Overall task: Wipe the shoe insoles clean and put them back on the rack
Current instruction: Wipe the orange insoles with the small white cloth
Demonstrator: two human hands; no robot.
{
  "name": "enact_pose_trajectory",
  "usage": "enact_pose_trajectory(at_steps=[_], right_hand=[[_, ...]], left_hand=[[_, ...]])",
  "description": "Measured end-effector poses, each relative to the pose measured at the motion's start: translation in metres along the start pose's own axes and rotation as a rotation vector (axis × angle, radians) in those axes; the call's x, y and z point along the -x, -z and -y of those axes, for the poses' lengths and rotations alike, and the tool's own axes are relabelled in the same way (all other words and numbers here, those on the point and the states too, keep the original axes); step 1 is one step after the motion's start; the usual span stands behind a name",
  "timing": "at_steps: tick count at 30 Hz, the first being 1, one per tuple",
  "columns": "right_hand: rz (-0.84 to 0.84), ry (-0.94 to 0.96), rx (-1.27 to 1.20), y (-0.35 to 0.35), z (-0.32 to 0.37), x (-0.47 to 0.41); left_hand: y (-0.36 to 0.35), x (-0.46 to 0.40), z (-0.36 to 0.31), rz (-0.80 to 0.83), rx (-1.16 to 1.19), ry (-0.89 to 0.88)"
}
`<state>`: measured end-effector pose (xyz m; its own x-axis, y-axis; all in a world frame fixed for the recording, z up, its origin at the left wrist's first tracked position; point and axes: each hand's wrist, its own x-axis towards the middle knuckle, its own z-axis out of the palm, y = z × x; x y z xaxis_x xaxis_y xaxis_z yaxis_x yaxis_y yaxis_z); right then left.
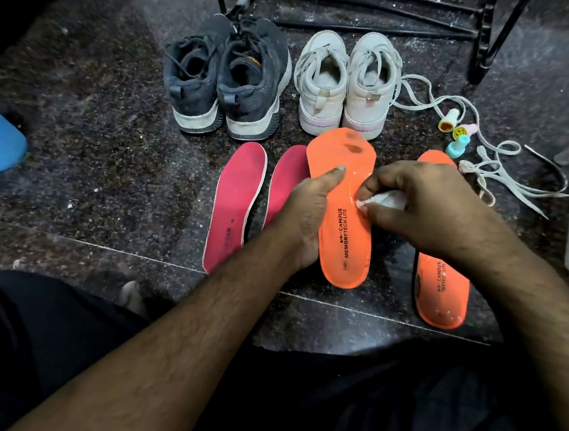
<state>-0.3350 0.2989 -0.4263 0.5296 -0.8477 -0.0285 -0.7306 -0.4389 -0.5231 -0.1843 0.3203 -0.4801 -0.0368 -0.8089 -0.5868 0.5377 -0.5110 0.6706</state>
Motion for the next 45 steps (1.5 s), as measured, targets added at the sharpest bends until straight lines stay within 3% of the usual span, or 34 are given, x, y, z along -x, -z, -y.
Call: enact_pose_trajectory(at_steps=[7, 12, 14, 19, 25, 31, 36, 42, 45], right_hand=[[-0.277, -0.207, -0.066, 0.007, -0.008, 0.000], [-0.148, -0.230, -0.008, -0.001, -0.007, -0.002], [-0.178, -0.216, -0.001, 0.000, -0.008, -0.003], [-0.281, -0.191, 0.050, 0.004, -0.013, -0.006], [-0.143, -0.155, 0.130, -0.002, -0.011, -0.010], [0.024, -0.087, 0.122, 0.003, -0.006, -0.006], [-0.178, -0.158, 0.151, 0.001, -0.012, -0.008], [0.094, -0.063, 0.089, -0.002, -0.006, -0.001], [-0.070, -0.120, 0.070, -0.002, -0.012, -0.001]], left_hand=[[-0.002, 0.000, -0.004, -0.065, -0.018, -0.047], [-0.006, -0.004, -0.015, 0.005, -0.048, -0.086], [-0.004, 0.002, -0.004, -0.052, -0.065, -0.063], [-0.002, -0.001, -0.003, -0.019, -0.068, -0.007], [-0.004, -0.010, -0.006, -0.103, -0.141, -0.021], [0.001, -0.007, 0.010, 0.009, -0.104, -0.050], [0.000, -0.008, 0.010, 0.004, -0.148, -0.061], [0.001, -0.004, 0.007, -0.063, -0.177, -0.077], [-0.001, -0.005, 0.009, -0.023, -0.202, -0.083]])
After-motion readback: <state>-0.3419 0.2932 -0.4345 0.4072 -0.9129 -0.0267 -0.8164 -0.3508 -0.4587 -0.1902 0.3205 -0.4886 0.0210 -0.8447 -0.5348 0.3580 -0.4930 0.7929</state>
